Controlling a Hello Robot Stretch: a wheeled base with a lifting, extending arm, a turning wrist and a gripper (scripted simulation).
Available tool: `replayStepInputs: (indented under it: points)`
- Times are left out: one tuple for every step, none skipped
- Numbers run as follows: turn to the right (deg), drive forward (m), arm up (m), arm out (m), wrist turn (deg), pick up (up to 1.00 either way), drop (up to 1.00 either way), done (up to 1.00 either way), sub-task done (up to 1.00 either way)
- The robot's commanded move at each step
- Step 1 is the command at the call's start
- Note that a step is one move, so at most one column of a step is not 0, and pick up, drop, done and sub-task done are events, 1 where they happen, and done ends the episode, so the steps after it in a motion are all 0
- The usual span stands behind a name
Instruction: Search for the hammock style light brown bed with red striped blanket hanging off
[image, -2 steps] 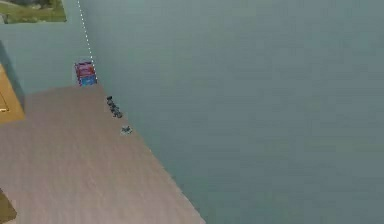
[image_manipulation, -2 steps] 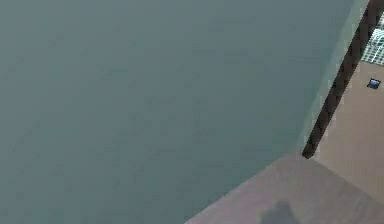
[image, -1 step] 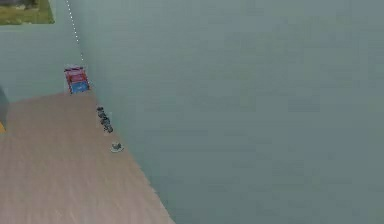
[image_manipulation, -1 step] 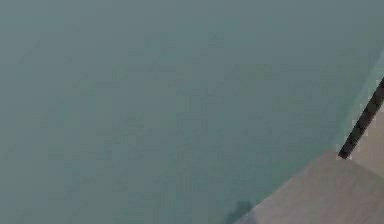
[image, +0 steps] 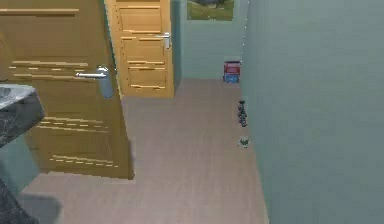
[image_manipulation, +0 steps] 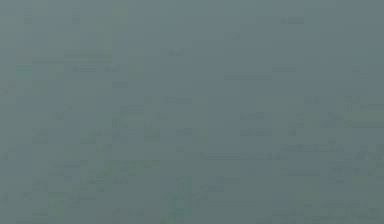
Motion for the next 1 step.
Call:
replayStepInputs:
  points:
    - [0.0, 1.0, 0.0, 0.0, 0.0, 0.0, 0.0, 0.0, 0.0]
